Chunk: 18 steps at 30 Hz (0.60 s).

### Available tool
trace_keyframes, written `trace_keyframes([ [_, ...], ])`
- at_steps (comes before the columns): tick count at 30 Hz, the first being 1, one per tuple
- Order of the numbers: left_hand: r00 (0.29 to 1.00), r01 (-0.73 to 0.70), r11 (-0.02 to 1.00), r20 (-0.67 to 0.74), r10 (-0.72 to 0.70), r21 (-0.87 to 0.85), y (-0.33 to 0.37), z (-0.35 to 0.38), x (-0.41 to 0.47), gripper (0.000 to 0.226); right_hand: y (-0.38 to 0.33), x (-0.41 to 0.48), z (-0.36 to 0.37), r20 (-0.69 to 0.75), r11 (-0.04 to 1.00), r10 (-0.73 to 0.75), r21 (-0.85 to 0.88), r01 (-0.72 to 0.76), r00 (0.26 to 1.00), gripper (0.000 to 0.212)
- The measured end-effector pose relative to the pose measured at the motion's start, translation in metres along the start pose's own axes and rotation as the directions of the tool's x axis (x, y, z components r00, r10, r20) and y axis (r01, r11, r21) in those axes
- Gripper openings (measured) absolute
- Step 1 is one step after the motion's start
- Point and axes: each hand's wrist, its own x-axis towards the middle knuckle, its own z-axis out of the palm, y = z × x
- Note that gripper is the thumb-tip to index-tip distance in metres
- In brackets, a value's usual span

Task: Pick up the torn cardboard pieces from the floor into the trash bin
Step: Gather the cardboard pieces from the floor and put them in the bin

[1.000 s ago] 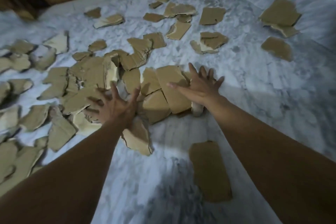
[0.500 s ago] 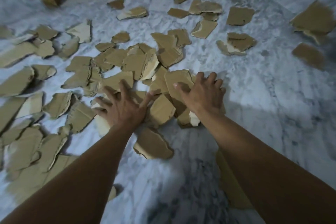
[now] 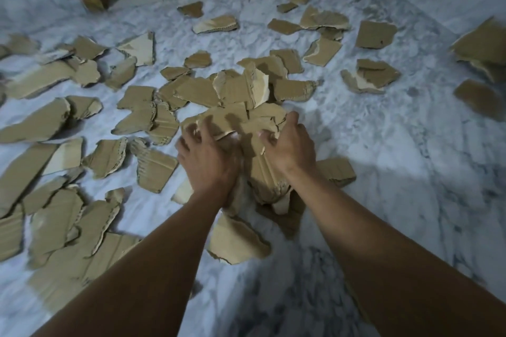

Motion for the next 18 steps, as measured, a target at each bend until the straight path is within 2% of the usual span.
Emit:
trace_keyframes([
  [2, 0.985, 0.17, 0.98, 0.012, -0.172, 0.102, -0.003, -0.003, 0.006, 0.096, -0.002, -0.002, 0.006, -0.017, 0.997, -0.038, 0.073, 0.039, 0.999, 0.057],
  [5, 0.988, 0.126, 0.98, 0.066, -0.138, 0.154, 0.002, 0.004, 0.007, 0.1, -0.004, -0.003, 0.012, -0.002, 0.958, -0.035, 0.284, 0.034, 0.999, 0.052],
  [8, 0.986, 0.095, 0.993, 0.141, -0.086, -0.065, 0.004, 0.003, 0.013, 0.086, 0.003, -0.006, 0.012, 0.028, 0.895, -0.028, 0.447, 0.012, 0.999, 0.046],
  [11, 0.943, 0.213, 0.922, 0.314, -0.108, -0.324, 0.011, -0.01, 0.021, 0.06, 0.016, -0.011, 0.003, -0.017, 0.841, 0.022, 0.541, -0.009, 1.0, 0.04],
  [13, 0.915, 0.205, 0.899, 0.402, -0.036, -0.386, 0.023, -0.017, 0.018, 0.051, 0.022, -0.016, -0.011, -0.06, 0.823, 0.065, 0.568, -0.02, 0.996, 0.042],
  [16, 0.909, 0.187, 0.867, 0.416, 0.025, -0.461, 0.055, -0.02, 0.0, 0.054, 0.028, -0.029, -0.044, -0.098, 0.83, 0.105, 0.557, -0.033, 0.99, 0.045],
  [18, 0.888, 0.234, 0.809, 0.457, 0.048, -0.54, 0.087, -0.021, -0.013, 0.05, 0.04, -0.035, -0.074, -0.142, 0.829, 0.136, 0.558, -0.034, 0.98, 0.045],
])
